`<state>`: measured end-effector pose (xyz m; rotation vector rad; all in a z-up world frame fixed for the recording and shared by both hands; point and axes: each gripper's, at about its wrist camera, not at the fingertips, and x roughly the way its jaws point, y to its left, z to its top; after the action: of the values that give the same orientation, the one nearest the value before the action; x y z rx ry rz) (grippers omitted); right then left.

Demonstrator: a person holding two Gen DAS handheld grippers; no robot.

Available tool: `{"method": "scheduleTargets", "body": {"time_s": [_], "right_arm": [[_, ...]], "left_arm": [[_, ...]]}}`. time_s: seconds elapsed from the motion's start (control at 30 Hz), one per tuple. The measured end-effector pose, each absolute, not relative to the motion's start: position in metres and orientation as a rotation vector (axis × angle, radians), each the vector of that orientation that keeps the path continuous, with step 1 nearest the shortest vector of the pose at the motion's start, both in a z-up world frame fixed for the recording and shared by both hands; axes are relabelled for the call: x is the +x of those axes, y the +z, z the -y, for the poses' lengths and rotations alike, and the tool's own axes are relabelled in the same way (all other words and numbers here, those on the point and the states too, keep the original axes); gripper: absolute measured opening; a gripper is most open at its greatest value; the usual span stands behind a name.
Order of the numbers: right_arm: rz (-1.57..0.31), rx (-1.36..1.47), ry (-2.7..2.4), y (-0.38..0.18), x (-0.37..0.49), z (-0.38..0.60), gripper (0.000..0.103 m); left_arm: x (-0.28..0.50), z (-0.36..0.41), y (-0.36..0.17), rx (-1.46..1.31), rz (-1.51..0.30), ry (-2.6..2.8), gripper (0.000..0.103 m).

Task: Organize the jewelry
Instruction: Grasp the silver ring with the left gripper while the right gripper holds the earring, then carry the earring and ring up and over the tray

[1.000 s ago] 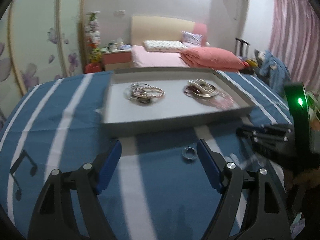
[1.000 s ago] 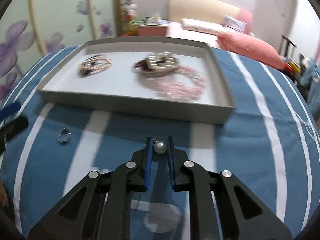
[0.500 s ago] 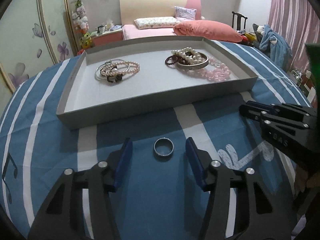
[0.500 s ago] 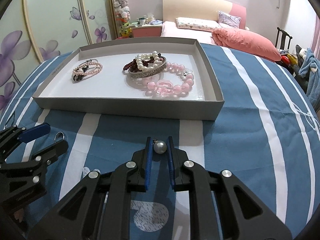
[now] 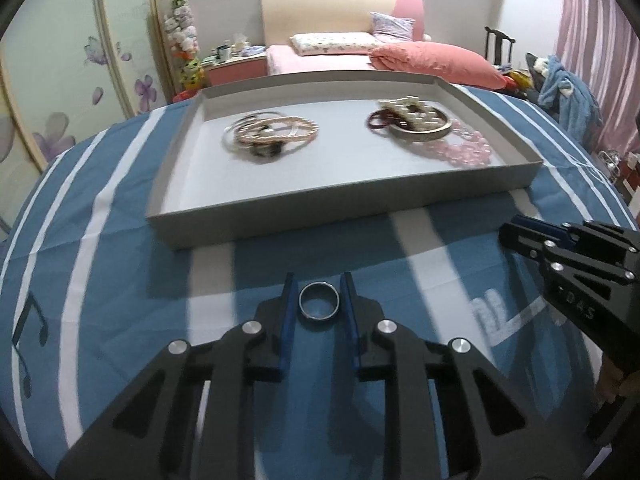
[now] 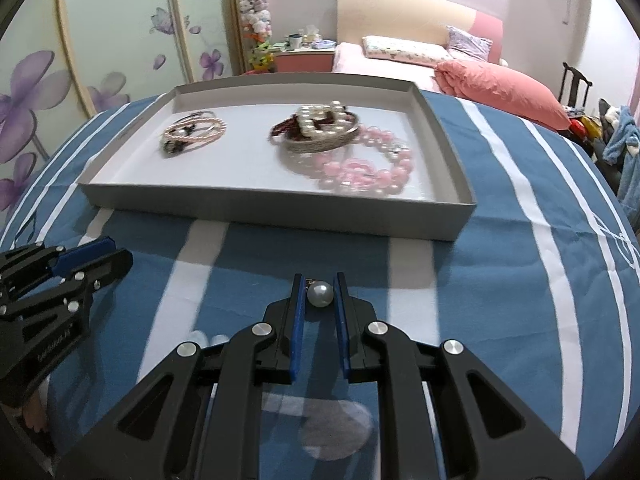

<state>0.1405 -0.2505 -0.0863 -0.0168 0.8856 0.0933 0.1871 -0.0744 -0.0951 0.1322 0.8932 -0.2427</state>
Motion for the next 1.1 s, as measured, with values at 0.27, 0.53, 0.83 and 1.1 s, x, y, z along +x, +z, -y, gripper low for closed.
{"method": "scheduleTargets", "body": {"time_s": [0.27, 0.53, 0.83, 1.1], "right_arm": [[-0.883, -0.044, 0.133, -0.086, 0.136, 0.233, 0.015], [-0.884, -0.042, 0.134, -0.086, 0.136, 0.232, 0.015], [-0.885, -0.025, 0.131, -0.086, 0.136, 0.232, 0.015], [-0.872, 0.032, 0.141, -0.082, 0.131, 0.238, 0.014]], "left_arm": [[0.186, 0.058, -0.095, 0.108, -0.895, -0.206, 0.023], [0.185, 0.060, -0.095, 0.100, -0.896, -0.211, 0.023], [0.186, 0.057, -0.095, 0.078, -0.895, -0.218, 0.022], [0.182, 0.045, -0.093, 0.033, -0.886, -0.200, 0.022]]}}
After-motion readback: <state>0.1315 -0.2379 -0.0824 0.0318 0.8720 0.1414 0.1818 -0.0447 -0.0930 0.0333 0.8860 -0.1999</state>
